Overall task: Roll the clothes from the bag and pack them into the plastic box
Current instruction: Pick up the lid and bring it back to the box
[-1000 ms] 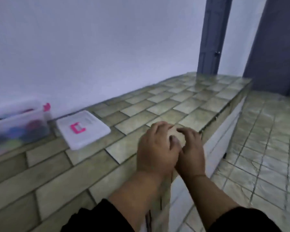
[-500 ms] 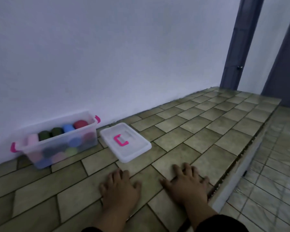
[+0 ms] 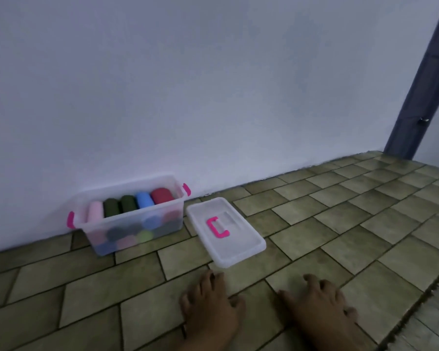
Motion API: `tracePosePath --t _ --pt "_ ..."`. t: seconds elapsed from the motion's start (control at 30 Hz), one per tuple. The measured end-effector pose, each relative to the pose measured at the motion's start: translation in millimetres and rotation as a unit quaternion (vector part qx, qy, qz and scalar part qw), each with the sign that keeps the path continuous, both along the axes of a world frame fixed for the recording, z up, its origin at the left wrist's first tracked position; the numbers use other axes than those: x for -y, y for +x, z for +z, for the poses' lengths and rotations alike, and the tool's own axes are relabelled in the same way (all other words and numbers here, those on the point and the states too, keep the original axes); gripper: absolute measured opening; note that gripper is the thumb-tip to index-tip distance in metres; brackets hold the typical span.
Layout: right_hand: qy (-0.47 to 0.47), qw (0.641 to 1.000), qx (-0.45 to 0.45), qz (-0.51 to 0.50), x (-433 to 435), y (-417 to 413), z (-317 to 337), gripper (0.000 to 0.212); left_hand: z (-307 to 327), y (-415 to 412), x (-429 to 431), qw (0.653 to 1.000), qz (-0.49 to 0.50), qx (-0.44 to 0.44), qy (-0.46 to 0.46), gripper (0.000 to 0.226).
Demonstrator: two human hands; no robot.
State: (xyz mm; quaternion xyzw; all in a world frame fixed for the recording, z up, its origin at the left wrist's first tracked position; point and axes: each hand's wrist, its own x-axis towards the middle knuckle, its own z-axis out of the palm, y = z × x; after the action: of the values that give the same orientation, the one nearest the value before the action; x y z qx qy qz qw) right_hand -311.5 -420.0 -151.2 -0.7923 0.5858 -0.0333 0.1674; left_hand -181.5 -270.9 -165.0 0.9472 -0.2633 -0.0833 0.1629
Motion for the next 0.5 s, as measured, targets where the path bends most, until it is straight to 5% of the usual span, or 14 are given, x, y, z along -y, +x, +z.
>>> tracePosePath --t 0.17,0.4,0.5 --pt "0.012 0.998 0.043 0.044 27 72 4 0.090 21 49 20 0.997 0.024 -0.072 0.001 0.088" --pt "0.005 1.000 0.001 0.023 30 138 -6 0.112 36 73 46 0.989 0.033 -0.141 0.029 0.098" --pt "0.019 0.993 0.110 0.049 33 144 -7 0.108 36 73 55 0.989 0.061 -0.130 0.029 0.099"
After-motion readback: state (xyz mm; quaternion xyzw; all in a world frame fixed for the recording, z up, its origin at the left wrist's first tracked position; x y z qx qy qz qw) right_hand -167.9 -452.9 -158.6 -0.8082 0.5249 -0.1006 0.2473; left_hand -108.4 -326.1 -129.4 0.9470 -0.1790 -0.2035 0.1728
